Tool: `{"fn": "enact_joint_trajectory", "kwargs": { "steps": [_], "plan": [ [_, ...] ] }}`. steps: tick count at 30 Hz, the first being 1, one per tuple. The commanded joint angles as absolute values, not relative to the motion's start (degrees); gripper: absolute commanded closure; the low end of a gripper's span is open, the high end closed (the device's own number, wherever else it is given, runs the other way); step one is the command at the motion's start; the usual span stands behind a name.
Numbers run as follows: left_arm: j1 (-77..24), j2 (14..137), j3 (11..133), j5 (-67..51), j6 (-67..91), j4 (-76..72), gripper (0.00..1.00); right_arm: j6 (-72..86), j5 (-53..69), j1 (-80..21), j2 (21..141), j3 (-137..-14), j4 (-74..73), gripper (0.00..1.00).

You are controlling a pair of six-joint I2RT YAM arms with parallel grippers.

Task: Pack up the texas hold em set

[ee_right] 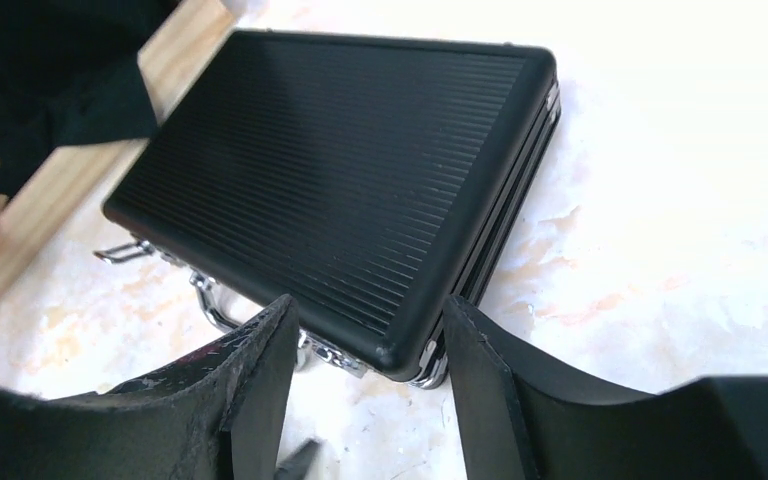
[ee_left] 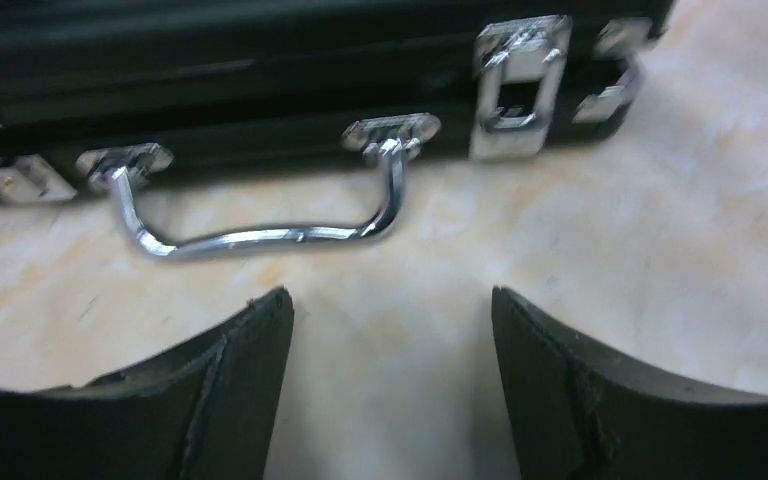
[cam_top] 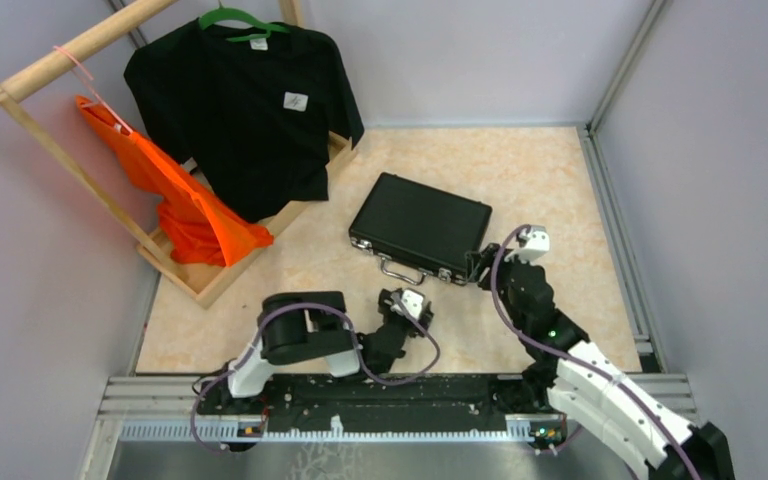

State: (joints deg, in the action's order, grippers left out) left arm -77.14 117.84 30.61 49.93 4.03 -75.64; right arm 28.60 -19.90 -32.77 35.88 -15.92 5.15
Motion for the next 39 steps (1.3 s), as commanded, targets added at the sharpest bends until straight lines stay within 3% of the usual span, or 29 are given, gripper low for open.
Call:
{"fn": "enact_joint_trajectory", "kwargs": {
  "steps": [1, 7, 29, 39],
  "plan": [
    [-78.6, 124.4, 36.2, 50.7, -2.9, -102.7, 0.2, 29.3, -21.8, -31.8, 28.9, -19.4, -1.1, 0.45],
    [-77.3, 120.0, 34.7, 43.4, -4.3, -102.6, 0.12, 29.0, -23.7, -31.6, 21.5, -18.5, -5.6, 0.45],
    [-72.3, 123.9, 44.8, 40.2, -0.3, -95.3, 0.21, 23.1, -26.0, -31.6, 18.3, -19.6, -8.1, 0.48],
    [-70.0, 124.6, 43.3, 39.0, 2.9, -93.3, 0.24, 22.8, -26.4, -31.7, 18.6, -19.4, -8.1, 0.48]
  ]
}}
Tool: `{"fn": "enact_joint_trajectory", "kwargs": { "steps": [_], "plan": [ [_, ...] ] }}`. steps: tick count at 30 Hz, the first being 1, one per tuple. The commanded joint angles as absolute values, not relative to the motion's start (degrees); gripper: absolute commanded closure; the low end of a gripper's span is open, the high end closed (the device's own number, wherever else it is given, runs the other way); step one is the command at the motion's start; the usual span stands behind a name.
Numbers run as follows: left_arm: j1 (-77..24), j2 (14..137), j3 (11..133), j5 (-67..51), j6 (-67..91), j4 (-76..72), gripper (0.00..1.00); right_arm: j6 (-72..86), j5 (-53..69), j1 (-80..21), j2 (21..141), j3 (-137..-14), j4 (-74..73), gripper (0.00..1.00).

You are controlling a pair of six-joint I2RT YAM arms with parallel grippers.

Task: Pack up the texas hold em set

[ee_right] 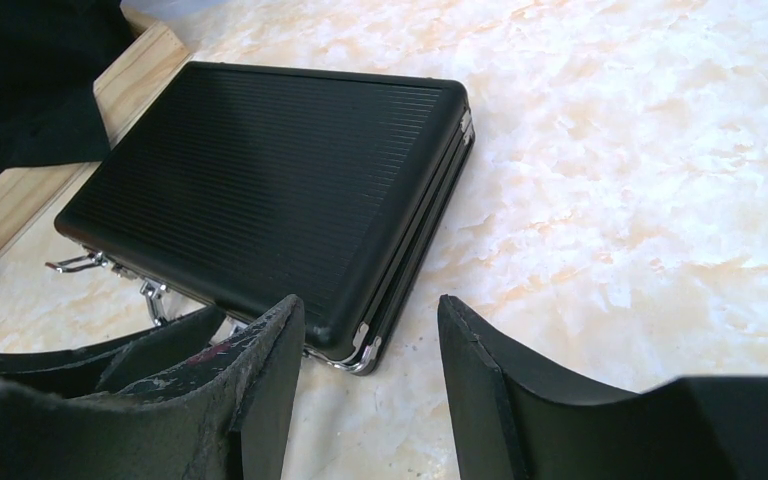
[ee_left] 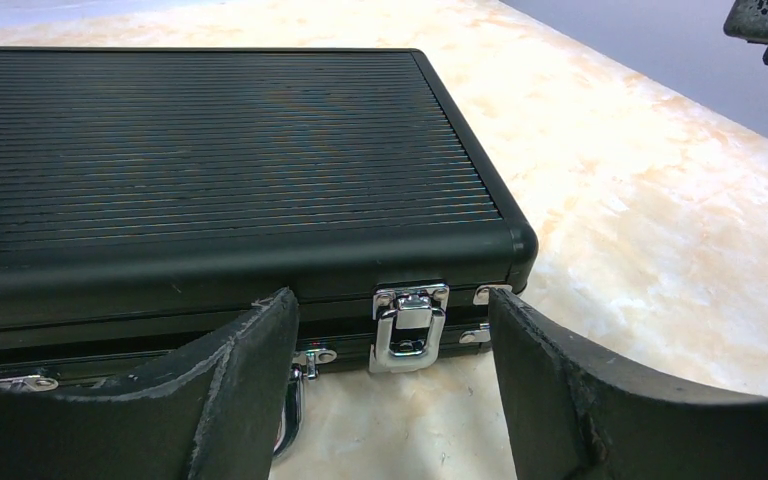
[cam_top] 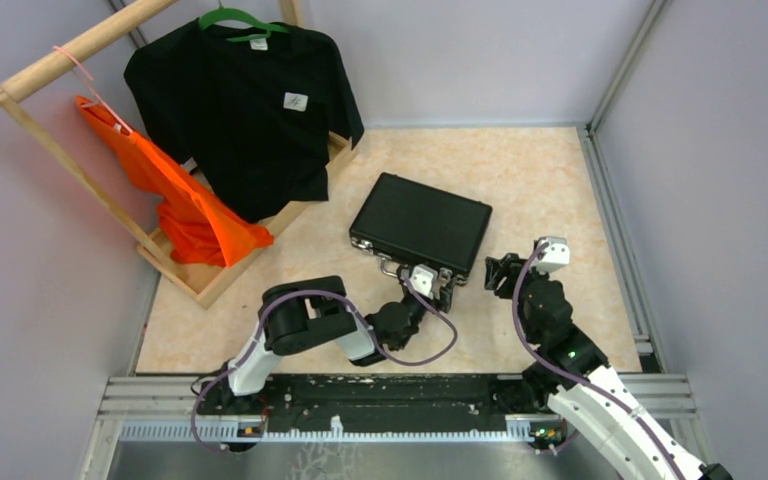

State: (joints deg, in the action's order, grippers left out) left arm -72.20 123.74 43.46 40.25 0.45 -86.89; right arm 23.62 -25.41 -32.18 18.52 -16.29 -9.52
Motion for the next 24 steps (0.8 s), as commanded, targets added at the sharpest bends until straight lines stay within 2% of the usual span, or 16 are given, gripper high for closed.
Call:
{"fn": "enact_joint_trajectory", "kwargs": {
  "steps": [1, 9, 24],
  "plan": [
    [-70.0, 124.6, 43.1, 39.0, 3.4, -93.3, 0.25, 22.8, -26.4, -31.6, 18.6, -19.3, -8.1, 0.48],
    [-69.7, 125.2, 42.0, 37.2, 4.3, -93.0, 0.3, 22.9, -26.2, -31.6, 19.0, -19.0, -8.2, 0.48],
    [-72.1, 126.9, 42.2, 39.8, -1.4, -93.8, 0.24, 23.8, -25.9, -31.6, 18.6, -17.8, -8.2, 0.48]
  ]
}}
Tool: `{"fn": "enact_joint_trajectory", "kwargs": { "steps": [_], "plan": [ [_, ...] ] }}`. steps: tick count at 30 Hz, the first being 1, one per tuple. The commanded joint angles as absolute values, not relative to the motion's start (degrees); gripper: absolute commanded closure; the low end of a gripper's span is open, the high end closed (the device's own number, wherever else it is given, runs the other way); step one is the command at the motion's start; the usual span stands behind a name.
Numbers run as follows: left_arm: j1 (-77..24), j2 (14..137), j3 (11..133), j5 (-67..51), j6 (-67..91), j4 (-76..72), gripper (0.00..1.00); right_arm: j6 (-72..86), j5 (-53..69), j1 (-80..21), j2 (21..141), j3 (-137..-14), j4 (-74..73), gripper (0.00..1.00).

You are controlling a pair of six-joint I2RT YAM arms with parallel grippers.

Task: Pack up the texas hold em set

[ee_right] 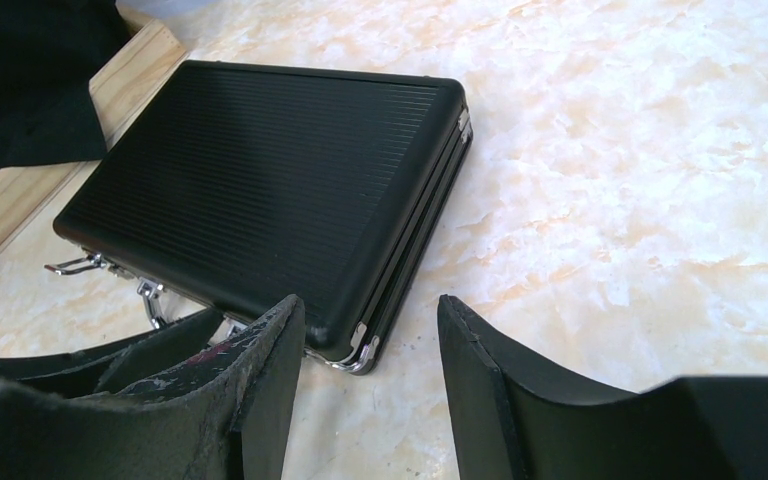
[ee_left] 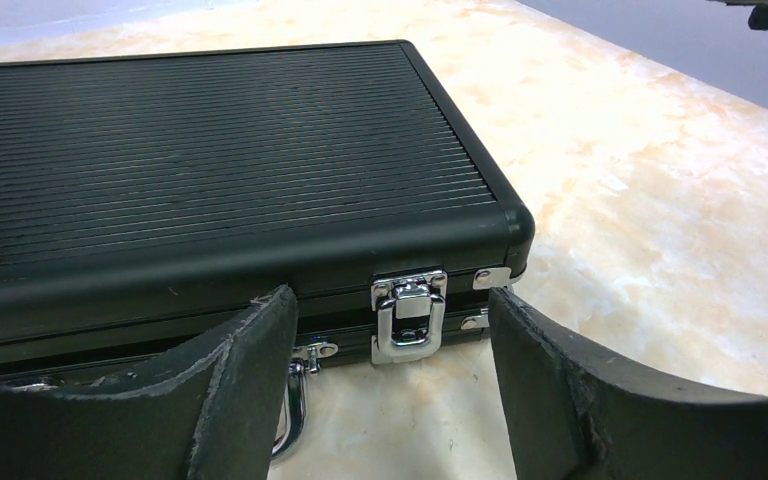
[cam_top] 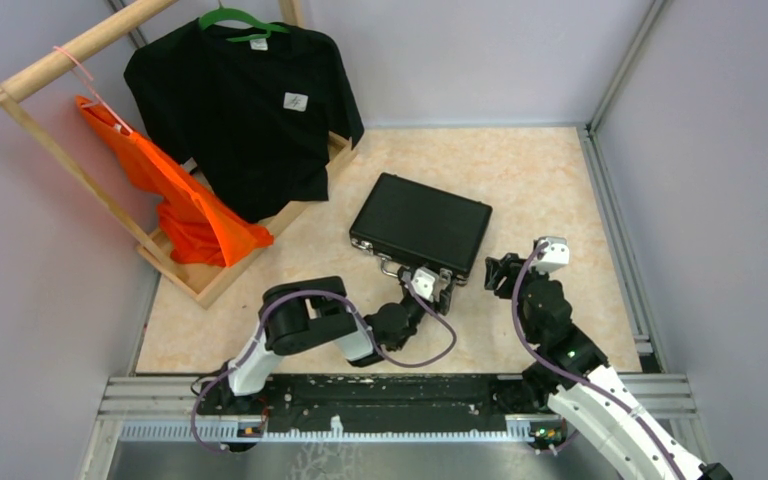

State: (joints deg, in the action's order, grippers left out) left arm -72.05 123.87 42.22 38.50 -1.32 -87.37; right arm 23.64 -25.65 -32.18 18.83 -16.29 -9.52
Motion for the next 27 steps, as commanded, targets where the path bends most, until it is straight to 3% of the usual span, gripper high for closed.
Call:
{"fn": "enact_joint_trajectory", "kwargs": {
  "steps": [1, 18, 27],
  "plan": [
    [-72.1, 127.2, 42.5, 39.9, -1.5, -93.7, 0.24, 23.8, -26.0, -31.6, 18.5, -17.8, -8.4, 0.48],
    [-72.1, 129.1, 44.9, 39.2, -1.7, -87.9, 0.3, 24.0, -26.2, -31.6, 17.6, -17.2, -8.6, 0.48],
    [-72.4, 128.2, 42.3, 40.5, 0.4, -86.6, 0.19, 24.1, -25.8, -31.6, 17.8, -16.4, -8.0, 0.48]
  ]
}}
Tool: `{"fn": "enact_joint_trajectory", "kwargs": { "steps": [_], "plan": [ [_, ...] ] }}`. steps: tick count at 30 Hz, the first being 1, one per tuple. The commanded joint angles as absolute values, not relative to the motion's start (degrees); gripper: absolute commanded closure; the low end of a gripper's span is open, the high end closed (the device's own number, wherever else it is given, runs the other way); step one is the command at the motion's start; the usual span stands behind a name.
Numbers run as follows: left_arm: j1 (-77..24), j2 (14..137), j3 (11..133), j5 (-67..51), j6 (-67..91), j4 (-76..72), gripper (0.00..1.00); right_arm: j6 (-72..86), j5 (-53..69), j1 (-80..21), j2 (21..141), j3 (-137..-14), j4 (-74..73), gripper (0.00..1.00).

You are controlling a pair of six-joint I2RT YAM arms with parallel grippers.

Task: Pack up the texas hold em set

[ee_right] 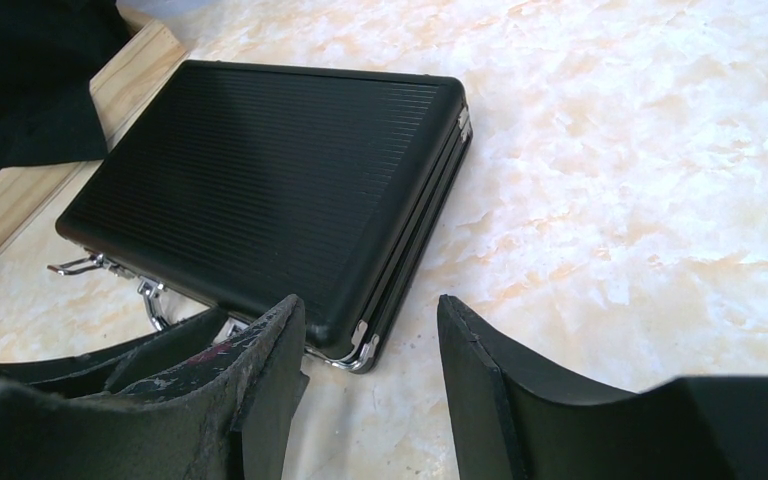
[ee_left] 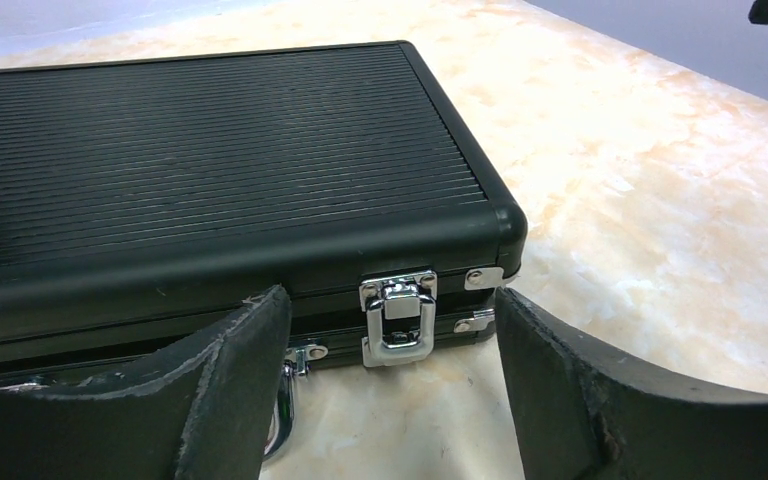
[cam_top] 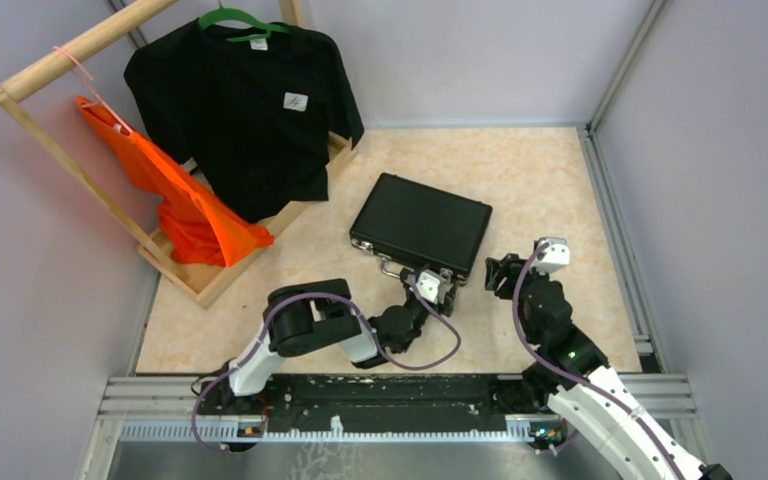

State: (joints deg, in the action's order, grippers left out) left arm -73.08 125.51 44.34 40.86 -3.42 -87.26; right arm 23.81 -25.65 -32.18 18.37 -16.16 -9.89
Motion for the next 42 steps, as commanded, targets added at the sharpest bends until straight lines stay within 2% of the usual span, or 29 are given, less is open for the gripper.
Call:
{"fn": "enact_joint_trajectory", "kwargs": {
  "steps": [1, 19, 29, 42],
  "plan": [
    [-72.7, 127.9, 42.1, 40.8, 0.5, -86.6, 0.19, 24.0, -25.8, -31.6, 17.7, -16.3, -8.0, 0.48],
    [-75.0, 127.2, 42.3, 44.0, -2.9, -87.6, 0.19, 24.0, -25.4, -31.7, 18.0, -15.9, -7.3, 0.48],
    [-77.4, 124.9, 39.3, 49.4, -11.0, -96.5, 0.28, 24.0, -25.1, -31.6, 18.1, -15.7, -6.8, 0.48],
    [-77.3, 122.4, 40.8, 45.9, -8.6, -92.2, 0.31, 24.0, -25.0, -31.6, 18.1, -15.3, -6.6, 0.48]
  ]
}}
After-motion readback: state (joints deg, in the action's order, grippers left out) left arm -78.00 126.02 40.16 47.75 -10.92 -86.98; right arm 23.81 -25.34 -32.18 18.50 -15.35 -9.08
